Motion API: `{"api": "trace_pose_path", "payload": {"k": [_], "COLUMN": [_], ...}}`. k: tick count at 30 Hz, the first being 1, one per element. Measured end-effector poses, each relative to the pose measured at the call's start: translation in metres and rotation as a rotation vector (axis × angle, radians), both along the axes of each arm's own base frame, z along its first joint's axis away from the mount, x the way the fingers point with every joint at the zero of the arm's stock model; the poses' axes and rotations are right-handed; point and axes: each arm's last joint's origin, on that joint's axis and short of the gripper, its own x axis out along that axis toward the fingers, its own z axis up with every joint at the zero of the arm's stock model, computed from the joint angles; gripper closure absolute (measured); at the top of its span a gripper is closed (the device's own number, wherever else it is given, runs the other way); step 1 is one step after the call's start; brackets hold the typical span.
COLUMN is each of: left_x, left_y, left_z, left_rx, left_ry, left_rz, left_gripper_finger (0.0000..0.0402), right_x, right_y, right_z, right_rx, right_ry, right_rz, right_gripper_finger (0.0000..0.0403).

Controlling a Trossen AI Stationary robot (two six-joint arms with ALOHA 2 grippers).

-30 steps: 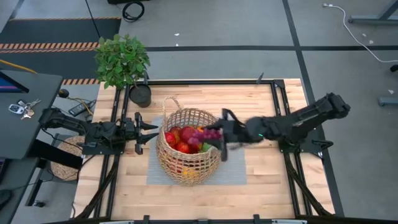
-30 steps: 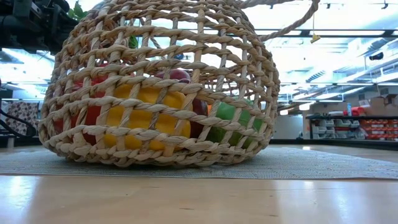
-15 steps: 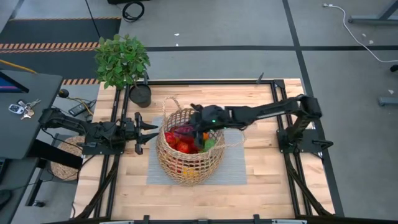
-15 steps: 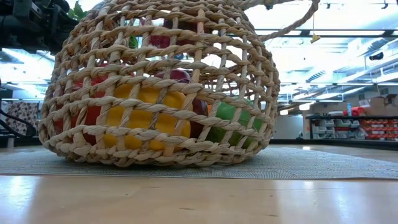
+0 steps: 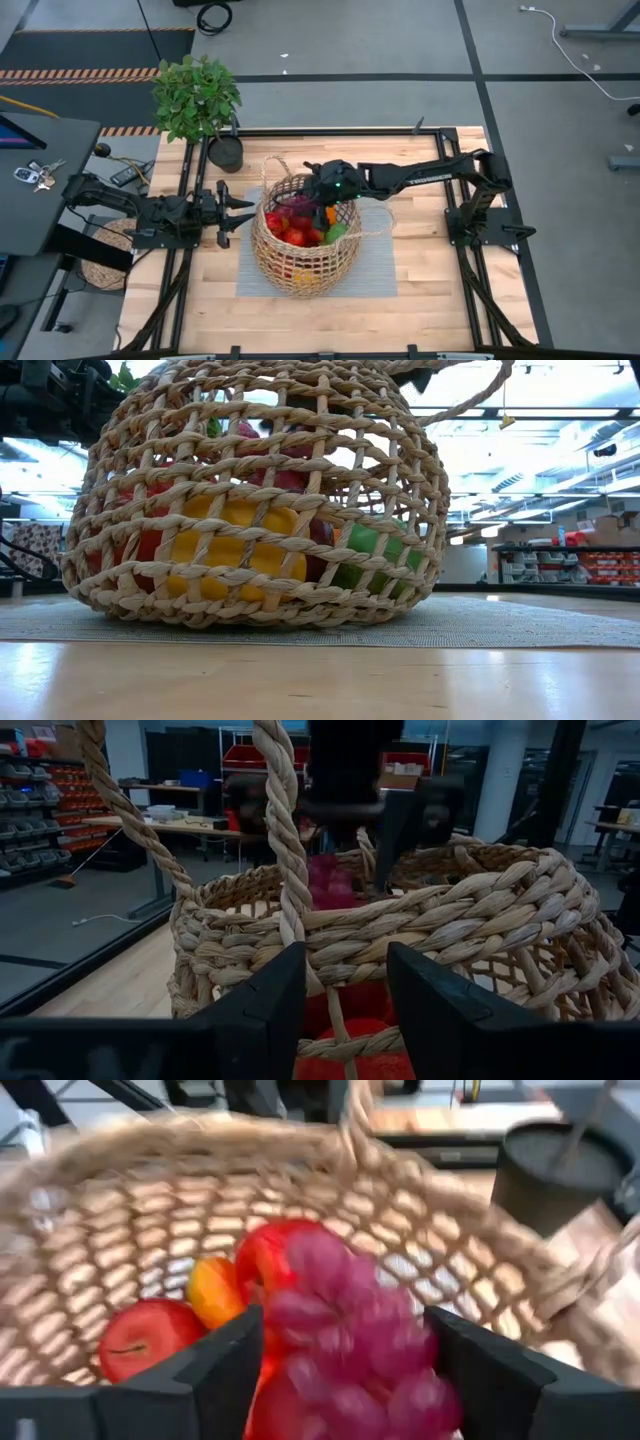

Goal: Build produce basket
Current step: Put the grapes into the basket, then return to Home Position

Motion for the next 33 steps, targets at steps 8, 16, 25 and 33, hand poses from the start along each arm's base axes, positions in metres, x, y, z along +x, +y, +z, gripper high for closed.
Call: {"api": "trace_pose_path", "payload": {"k": [8, 16, 25, 33], "left_x": [0.000, 0.000, 0.000, 0.000], "left_y": [0.000, 0.000, 0.000, 0.000], "left_z": [0.000, 0.000, 0.000, 0.000], "left_rx": [0.000, 0.000, 0.000, 0.000], "left_ry": [0.000, 0.000, 0.000, -0.001], "left_rz": [0.000, 0.000, 0.000, 0.000], "left_gripper_finger": [0.0250, 0.0254, 0.0249, 0.0253], "right_x": [-0.047, -0.115, -0.193, -0.238], "right_y": [0.018, 0.019, 0.018, 0.017], "right_z": [0.056, 0.056, 0.043, 0.002], "right_rx": [-0.097, -0.038, 0.010, 0.113], "right_ry": [-0.073, -0.227, -0.518, -0.614], "right_rz": [-0.051, -0.067, -0.075, -0.095], "right_gripper_finger": [0.0088, 0.0090, 0.0090, 0.0090]}}
